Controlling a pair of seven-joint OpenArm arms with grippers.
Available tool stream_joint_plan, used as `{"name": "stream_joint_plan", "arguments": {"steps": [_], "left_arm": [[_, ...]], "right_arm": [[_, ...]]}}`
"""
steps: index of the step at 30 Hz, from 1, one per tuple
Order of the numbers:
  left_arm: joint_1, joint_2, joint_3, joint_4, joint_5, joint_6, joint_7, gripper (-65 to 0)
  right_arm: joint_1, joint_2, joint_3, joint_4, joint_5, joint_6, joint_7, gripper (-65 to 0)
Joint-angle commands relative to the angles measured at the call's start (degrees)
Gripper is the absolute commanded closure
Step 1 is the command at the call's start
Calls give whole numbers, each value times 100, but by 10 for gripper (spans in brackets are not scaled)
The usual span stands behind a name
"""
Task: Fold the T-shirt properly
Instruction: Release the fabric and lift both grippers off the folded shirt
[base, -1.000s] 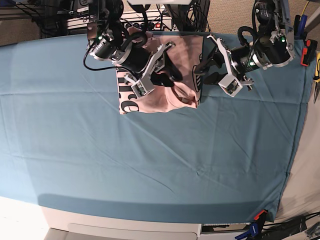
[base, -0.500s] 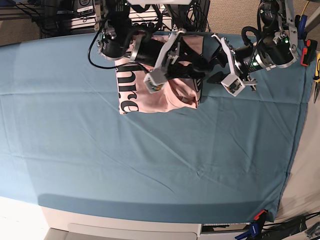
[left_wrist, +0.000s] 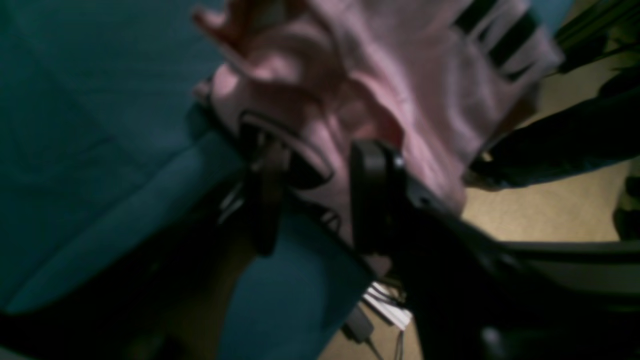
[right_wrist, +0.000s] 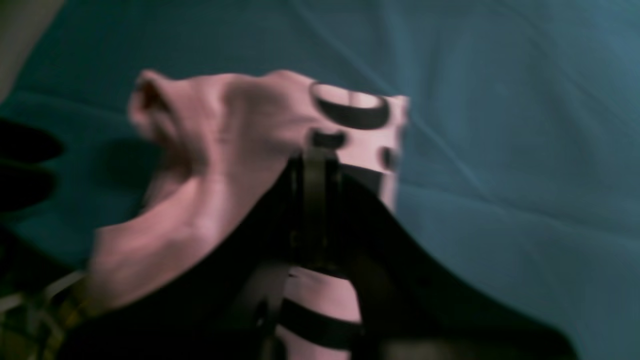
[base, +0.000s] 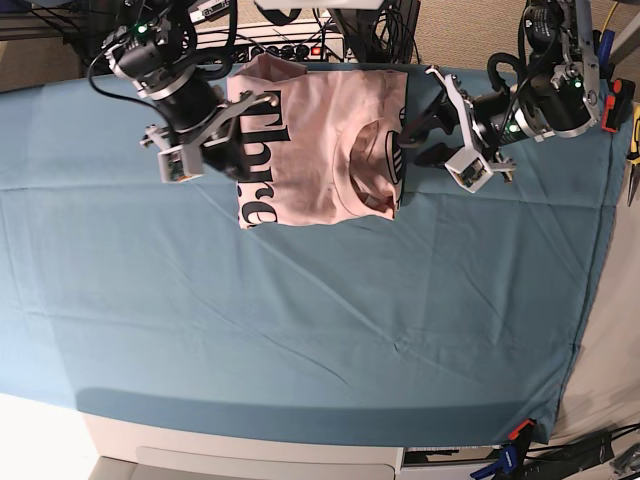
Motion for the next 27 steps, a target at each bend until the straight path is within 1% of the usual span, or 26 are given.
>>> {"name": "stream_joint_plan", "arguments": {"steps": [1, 5, 8, 9, 12, 14, 16, 19, 24, 27], "left_arm": [[-28, -46, -20, 109, -116, -28, -127, -213], [-28, -46, -20, 109, -105, -28, -125, -213], [-26, -46, -20, 109, -105, -22, -114, -213], [-26, -46, -20, 109, -105, -15, -111, -213], [-26, -46, -20, 109, -105, -17, -72, -213], [-26, -46, -20, 109, -105, -17, -61, -213], [-26, -44, -20, 109, -107, -17, -61, -213], [-26, -46, -20, 109, -105, -17, -61, -213], [-24, -46, -20, 109, -103, -17, -48, -213], [-22, -46, -20, 109, -105, -17, 2, -213]], "right_arm": [[31, -20, -87, -42, 151, 9, 146, 0], [26, 13, -601, -258, 358, 164, -96, 0], [-57, 11, -1113, -258, 238, 164, -151, 0], [-94, 11, -1276, -258, 55, 127, -149, 0], [-197, 11, -1652, -258, -472, -264, -131, 0], [-245, 11, -1827, -258, -636, -417, -96, 0], [-245, 11, -1980, -284, -632, -490, -79, 0], [-240, 11, -2256, -450, -632, -494, -22, 0], [-212, 13, -2675, -1040, -640, -463, -24, 0], [-39, 13, -2640, -1152, -638, -136, 0, 0]]}}
